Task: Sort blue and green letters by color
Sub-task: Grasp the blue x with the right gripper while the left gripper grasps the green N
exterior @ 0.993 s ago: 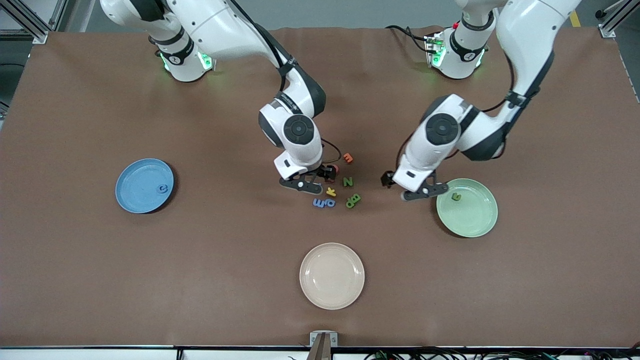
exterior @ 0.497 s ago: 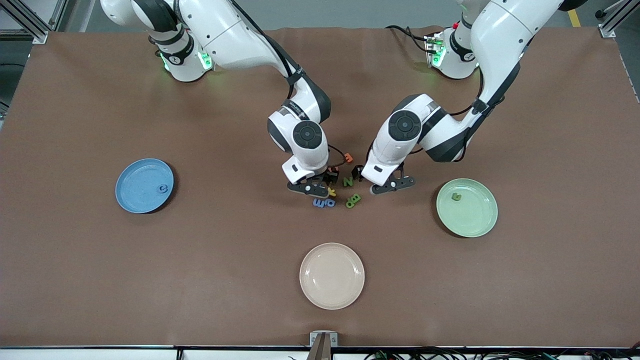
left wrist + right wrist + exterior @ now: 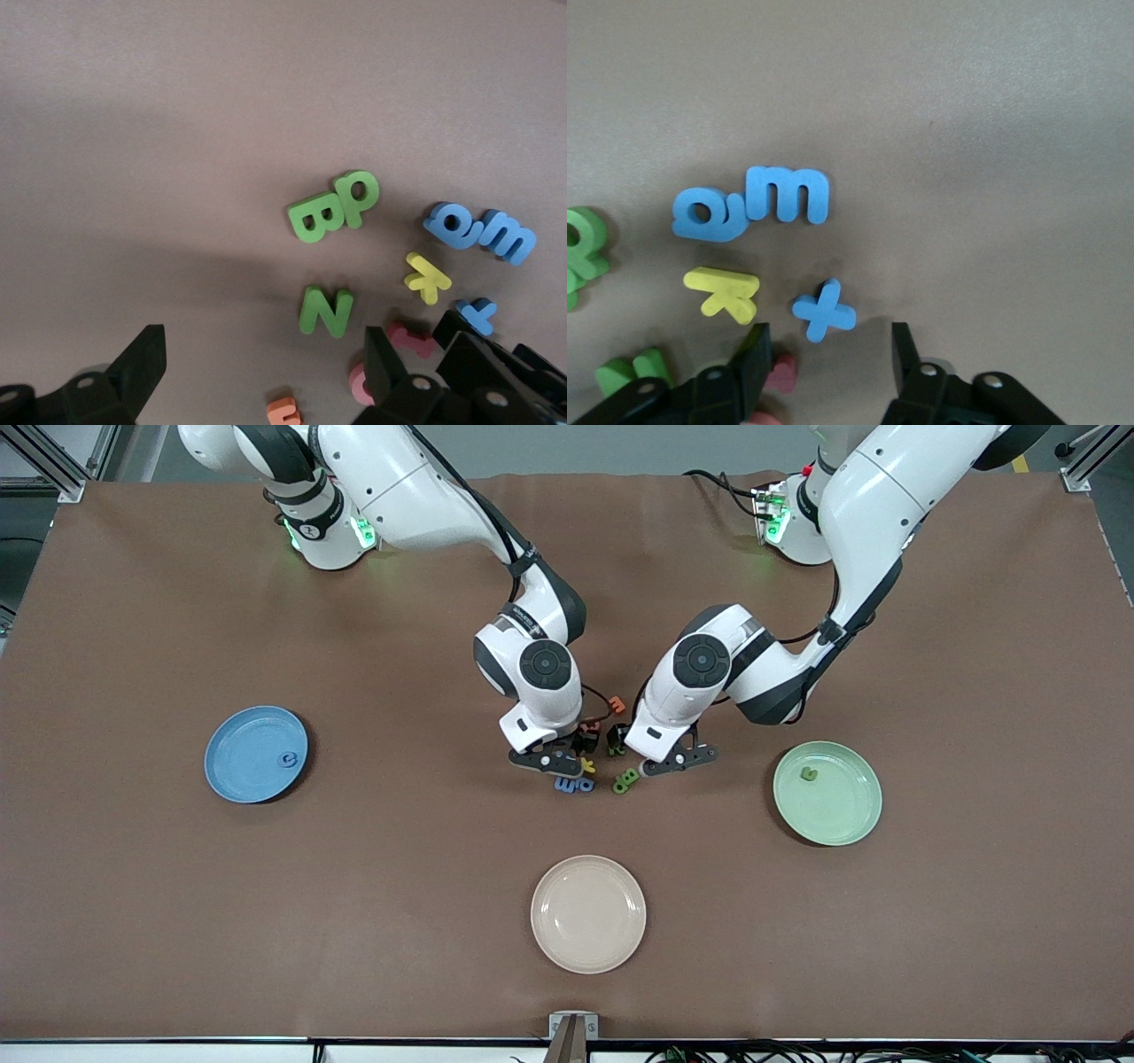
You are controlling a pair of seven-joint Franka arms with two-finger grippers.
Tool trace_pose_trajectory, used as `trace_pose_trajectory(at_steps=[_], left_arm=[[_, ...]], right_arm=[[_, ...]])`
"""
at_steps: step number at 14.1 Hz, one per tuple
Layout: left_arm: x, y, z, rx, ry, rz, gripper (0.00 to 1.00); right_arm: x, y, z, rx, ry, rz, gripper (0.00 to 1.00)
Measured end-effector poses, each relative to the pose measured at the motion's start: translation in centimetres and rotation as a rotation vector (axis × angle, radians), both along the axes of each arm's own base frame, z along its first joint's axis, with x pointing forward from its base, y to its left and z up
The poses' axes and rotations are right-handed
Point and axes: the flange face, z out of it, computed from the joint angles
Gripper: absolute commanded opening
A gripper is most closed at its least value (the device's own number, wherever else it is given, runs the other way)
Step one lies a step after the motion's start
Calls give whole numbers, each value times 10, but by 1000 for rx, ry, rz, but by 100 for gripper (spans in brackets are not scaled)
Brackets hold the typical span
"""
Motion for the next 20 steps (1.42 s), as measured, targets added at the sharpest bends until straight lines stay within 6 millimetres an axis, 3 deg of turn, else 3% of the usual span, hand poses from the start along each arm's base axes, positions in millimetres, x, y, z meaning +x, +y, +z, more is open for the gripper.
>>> trace_pose_trajectory(at_steps=[10,12,15,20], left_arm=[[4,-15,-26,-10,-4,-9,99],[4,-16,-27,-9,-4,-9,99],[3,-16,-31,-8,3,-9,99],[2,-15,-39,3,4,-24,99]], right_arm=[[2,1,-9,-9,-3,6,54],[3,2,-10,-9,-4,7,40],[4,3,-7,-16,-20,24,2],[11,-2,-6,-26,-31,48,0]])
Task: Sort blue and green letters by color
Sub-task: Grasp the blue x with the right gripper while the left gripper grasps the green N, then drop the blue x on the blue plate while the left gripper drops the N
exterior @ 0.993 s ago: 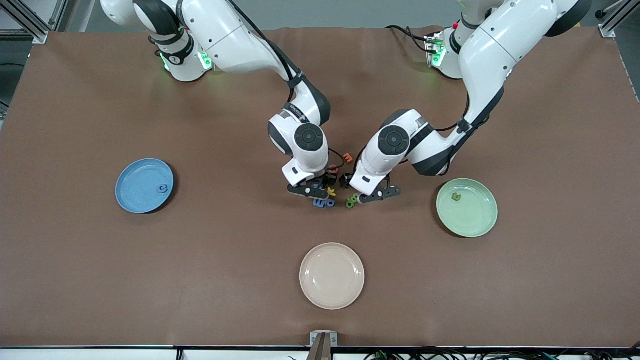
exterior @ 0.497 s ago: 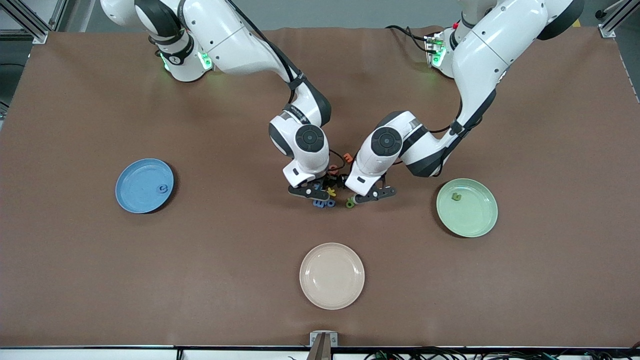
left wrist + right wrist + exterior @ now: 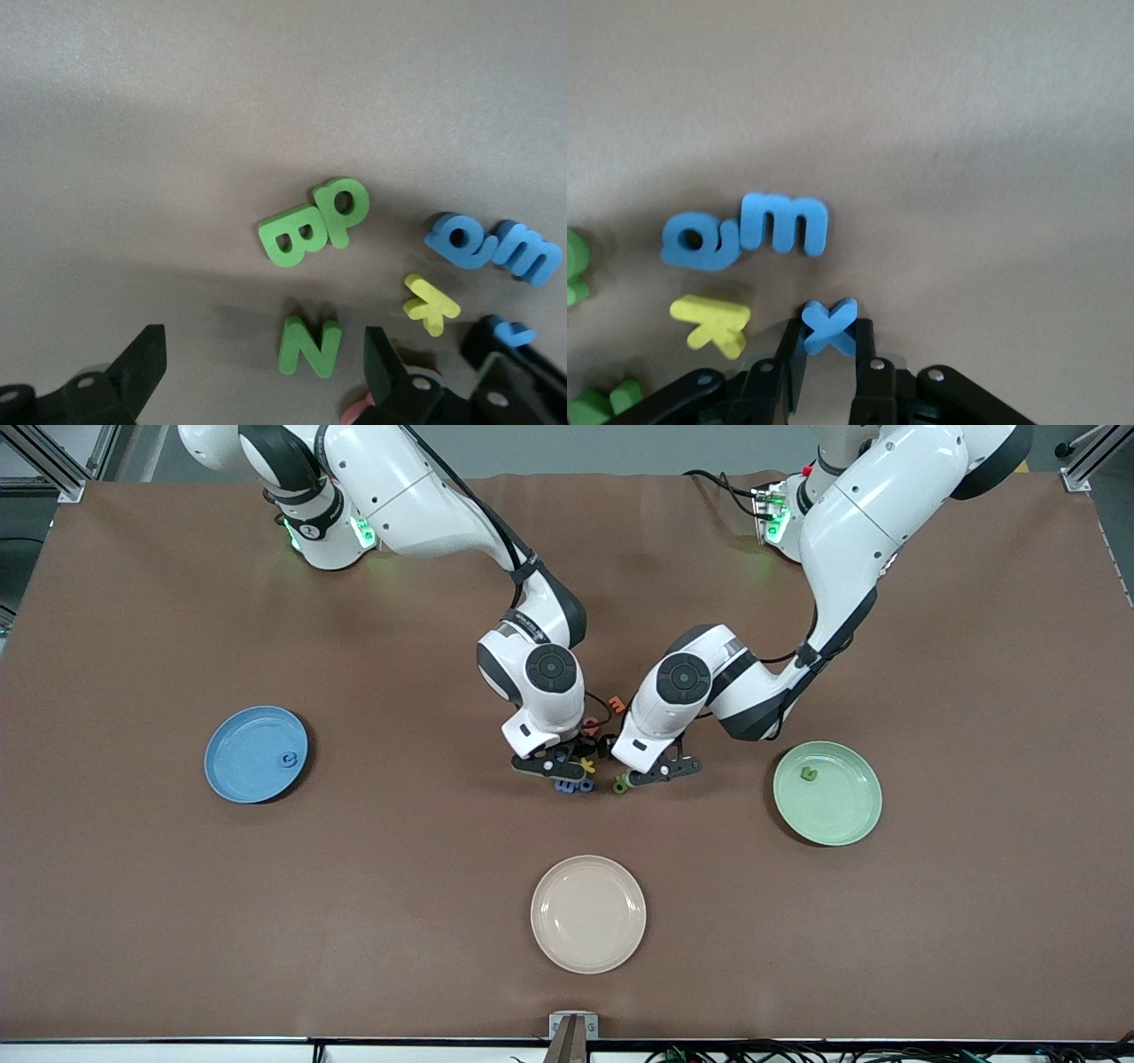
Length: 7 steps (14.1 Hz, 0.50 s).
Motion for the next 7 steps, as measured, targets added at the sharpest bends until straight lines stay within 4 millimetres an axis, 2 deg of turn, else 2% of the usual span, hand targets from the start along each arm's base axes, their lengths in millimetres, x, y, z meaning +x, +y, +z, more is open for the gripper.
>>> trace_pose_trajectory(at_steps=[1,3,5,7], left_arm=[[-1,0,-4,3,4,-5,99],[-3,-2,-9,2,9,-9,99],[-5,-4,-10,-2,8,-12,99],[-7,-7,-10,-3,8,-18,99]], right_arm=[[6,-7,0,-9,4,28,0],[26,-36,7,-50,50,99,0],[52,-74,31,-66,88,191,0],[74,-126,63,-58,103,286,0]])
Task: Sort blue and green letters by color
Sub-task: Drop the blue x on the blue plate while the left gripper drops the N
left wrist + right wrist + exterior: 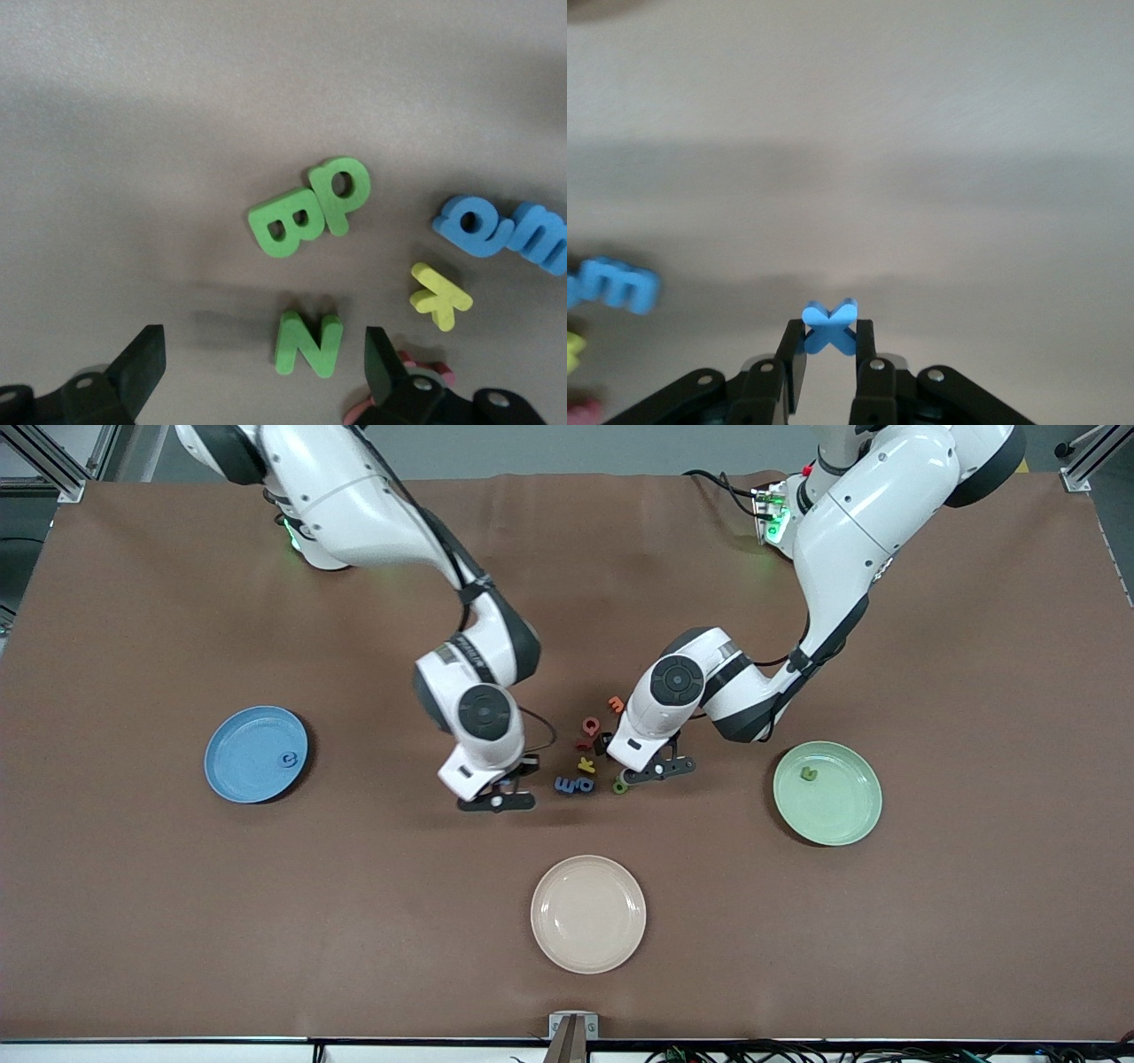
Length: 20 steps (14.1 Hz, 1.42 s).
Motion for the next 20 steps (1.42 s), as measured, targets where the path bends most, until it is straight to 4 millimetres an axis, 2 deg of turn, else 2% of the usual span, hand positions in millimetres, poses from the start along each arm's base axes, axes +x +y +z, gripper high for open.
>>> trace_pose_trajectory(at_steps=[2,4,6,9,11,13,14,15,16,17,20], left_arm=[[-6,-6,-2,1,4,-13,99],[-13,-13,-7,8,8,-28,99],[-16,-14,-14,24,6,-36,97],[-17,-16,-18,39,-3,-43,80],[-18,-18,-18,41,-5,-47,71],[-18,-18,-18,43,-6,-47,63],[-17,-19,-17,42,-8,-47,59],[-17,-19,-17,42,-8,-47,54],[-17,-20,-16,39,-11,-47,50],[-17,-20,-16,39,-11,-47,46],[-16,-21,-14,35,-14,-47,36]], right_arm=[[8,-64,25,10,23,79,0],[7,-134,35,10,34,152,0],[2,-213,32,25,37,241,0],[-8,-327,23,57,57,354,0],[-17,-379,16,70,49,393,0],[-32,-406,-1,75,47,410,2],[-40,-414,-10,77,51,408,9],[-47,-420,-18,78,59,404,32],[-53,-425,-23,81,67,399,76],[-56,-430,-25,83,72,395,100],[-58,-444,-26,86,73,383,100]])
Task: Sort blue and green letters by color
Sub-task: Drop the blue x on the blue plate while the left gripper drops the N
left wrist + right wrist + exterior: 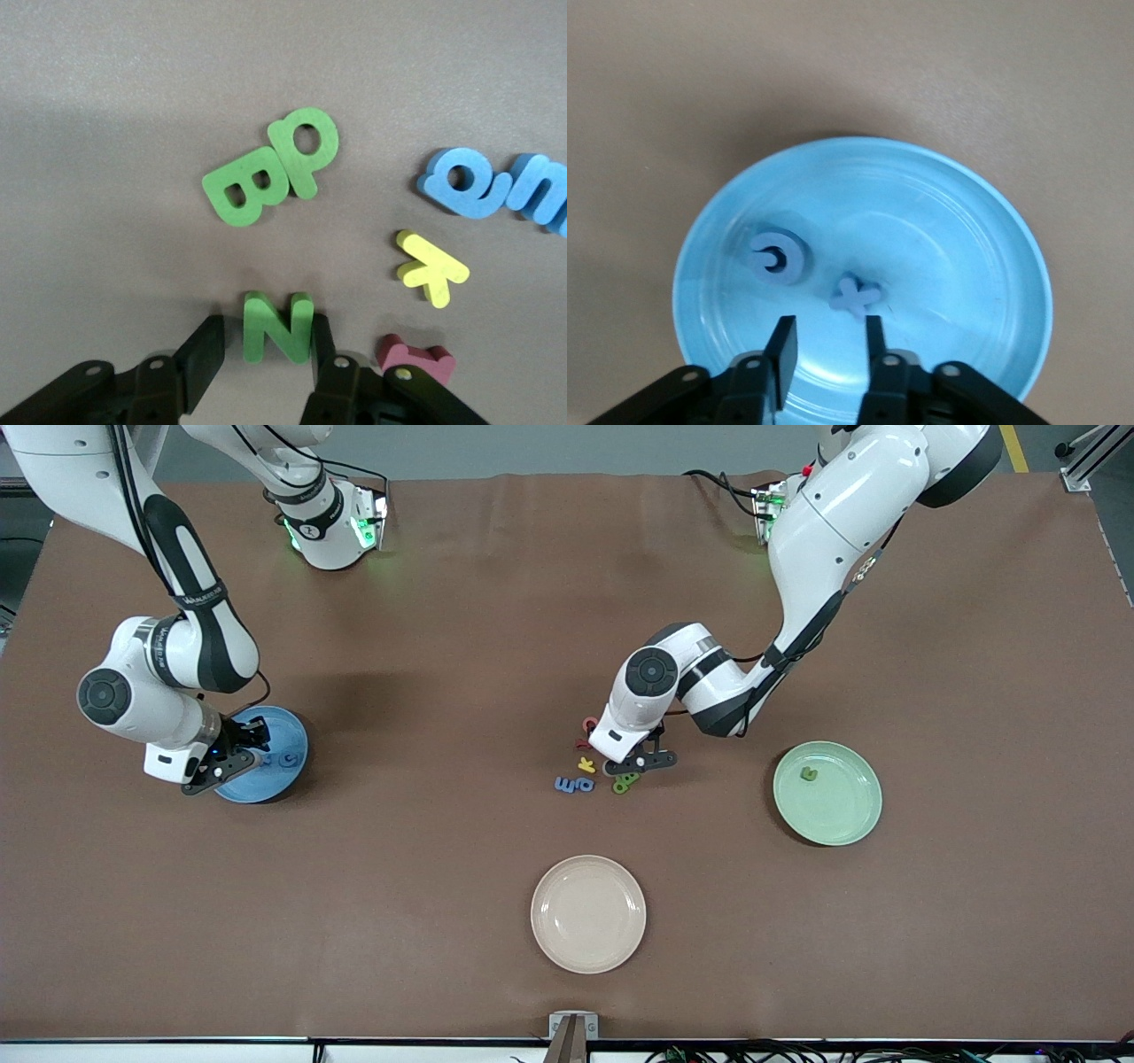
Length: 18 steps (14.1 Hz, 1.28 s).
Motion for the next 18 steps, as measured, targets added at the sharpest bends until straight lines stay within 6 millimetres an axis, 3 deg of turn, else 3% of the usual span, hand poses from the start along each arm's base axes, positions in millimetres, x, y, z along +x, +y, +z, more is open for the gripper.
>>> trace_pose_trajectory(at_steps=[4,7,9,11,16,18], left_arm=[[3,0,3,0,-7,10,24],[8,6,4,3,-10,26,18],[21,21,4,23,-7,52,17],[36,43,8,48,-6,82,15],[66,93,51,61,-25,109,15],[77,128,62,79,-7,102,15]], right_arm=[[0,2,2,3,1,-11,100],[6,32,6,-8,-10,-97,100],[12,80,11,-26,-29,-186,100],[18,142,22,-41,-61,-284,100],[12,307,58,-53,-122,-620,100],[10,348,65,-50,-140,-798,100]])
